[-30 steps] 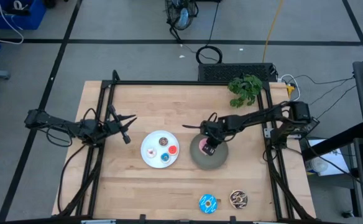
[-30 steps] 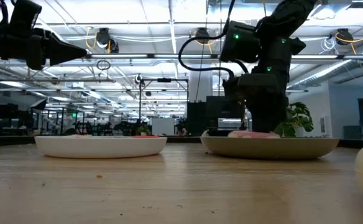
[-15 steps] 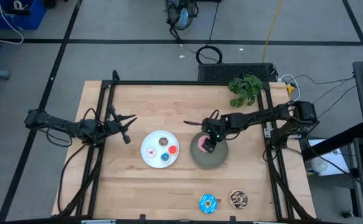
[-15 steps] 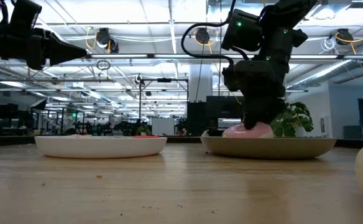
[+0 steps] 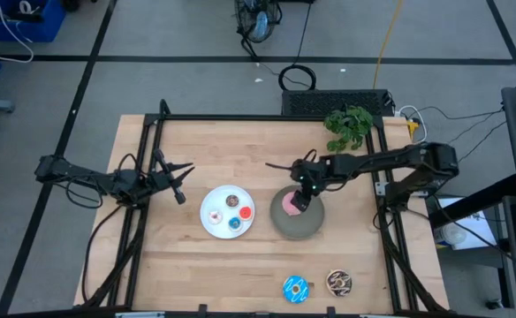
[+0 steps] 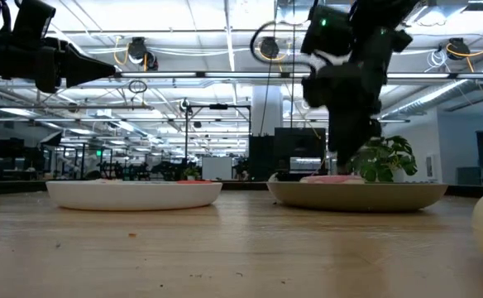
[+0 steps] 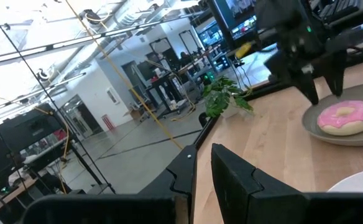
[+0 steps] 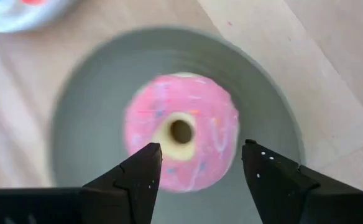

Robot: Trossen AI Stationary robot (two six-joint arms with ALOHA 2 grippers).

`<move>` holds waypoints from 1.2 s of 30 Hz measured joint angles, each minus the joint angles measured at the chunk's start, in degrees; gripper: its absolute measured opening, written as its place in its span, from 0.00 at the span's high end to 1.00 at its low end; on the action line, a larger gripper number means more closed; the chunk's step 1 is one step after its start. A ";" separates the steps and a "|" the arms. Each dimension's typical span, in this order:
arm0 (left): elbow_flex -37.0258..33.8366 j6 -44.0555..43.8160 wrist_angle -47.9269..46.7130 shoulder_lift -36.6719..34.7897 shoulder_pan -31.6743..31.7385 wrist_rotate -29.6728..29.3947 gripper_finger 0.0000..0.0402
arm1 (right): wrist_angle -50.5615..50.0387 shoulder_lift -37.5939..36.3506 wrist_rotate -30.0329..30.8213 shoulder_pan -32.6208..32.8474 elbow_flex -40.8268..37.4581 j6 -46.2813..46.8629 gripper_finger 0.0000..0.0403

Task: Pick & Place donuts
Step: Put the big black doughnut on the gray plate

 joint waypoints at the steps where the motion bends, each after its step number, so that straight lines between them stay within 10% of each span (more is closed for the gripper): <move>1: 0.00 0.00 -0.02 0.02 0.00 -0.01 0.86 | -0.77 -1.41 -0.16 0.01 0.46 -0.02 0.48; 8: 0.00 0.02 -0.12 0.02 -0.01 -0.02 0.86 | -12.98 -10.44 4.35 4.48 10.42 1.02 0.50; 18: 0.00 -0.05 -0.25 0.01 0.00 -0.02 0.86 | -17.01 -8.31 32.05 27.85 30.26 -1.95 0.74; 24: 0.00 -0.48 -0.66 0.00 -0.01 -0.02 0.86 | -18.06 -3.08 33.11 35.89 32.09 2.16 0.97; 36: 0.00 -1.55 -1.83 0.02 0.00 -0.02 0.86 | -18.99 6.44 32.95 43.04 32.09 0.26 0.99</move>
